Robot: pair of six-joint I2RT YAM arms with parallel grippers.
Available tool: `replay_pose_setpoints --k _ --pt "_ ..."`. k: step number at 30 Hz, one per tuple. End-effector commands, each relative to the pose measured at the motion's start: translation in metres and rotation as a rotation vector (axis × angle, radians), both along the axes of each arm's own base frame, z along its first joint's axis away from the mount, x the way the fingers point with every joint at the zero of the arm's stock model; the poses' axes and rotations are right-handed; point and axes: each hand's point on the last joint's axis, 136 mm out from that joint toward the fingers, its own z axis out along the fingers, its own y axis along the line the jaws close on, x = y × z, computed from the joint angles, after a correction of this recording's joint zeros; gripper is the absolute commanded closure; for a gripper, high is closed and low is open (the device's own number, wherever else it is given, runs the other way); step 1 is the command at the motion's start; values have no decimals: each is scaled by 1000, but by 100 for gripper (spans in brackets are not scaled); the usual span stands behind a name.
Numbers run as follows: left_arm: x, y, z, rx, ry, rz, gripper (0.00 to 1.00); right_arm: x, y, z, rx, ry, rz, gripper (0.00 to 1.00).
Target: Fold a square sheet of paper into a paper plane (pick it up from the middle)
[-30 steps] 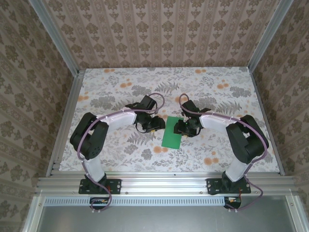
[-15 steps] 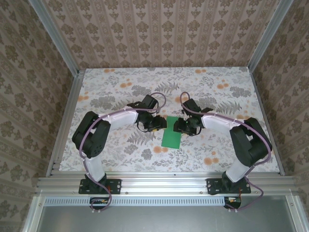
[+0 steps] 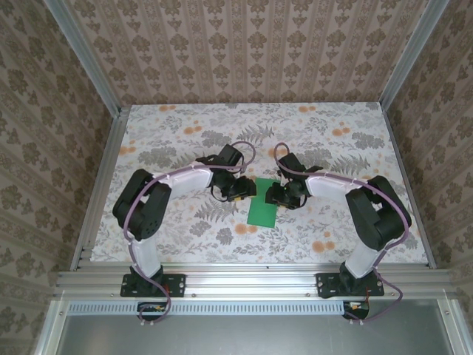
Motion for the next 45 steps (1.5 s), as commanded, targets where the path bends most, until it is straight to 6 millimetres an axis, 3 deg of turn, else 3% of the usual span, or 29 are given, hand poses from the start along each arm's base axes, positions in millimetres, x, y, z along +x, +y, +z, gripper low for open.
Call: replay_pose_setpoints --k 1,19,45 --pt "-1 -8 2 -16 22 -25 50 -5 -2 -9 9 25 -3 57" --pt "-9 -21 -8 -42 83 -60 50 -10 -4 -23 24 61 -7 59" --pt "-4 -35 11 -138 55 -64 60 -9 -5 -24 23 63 -4 59"
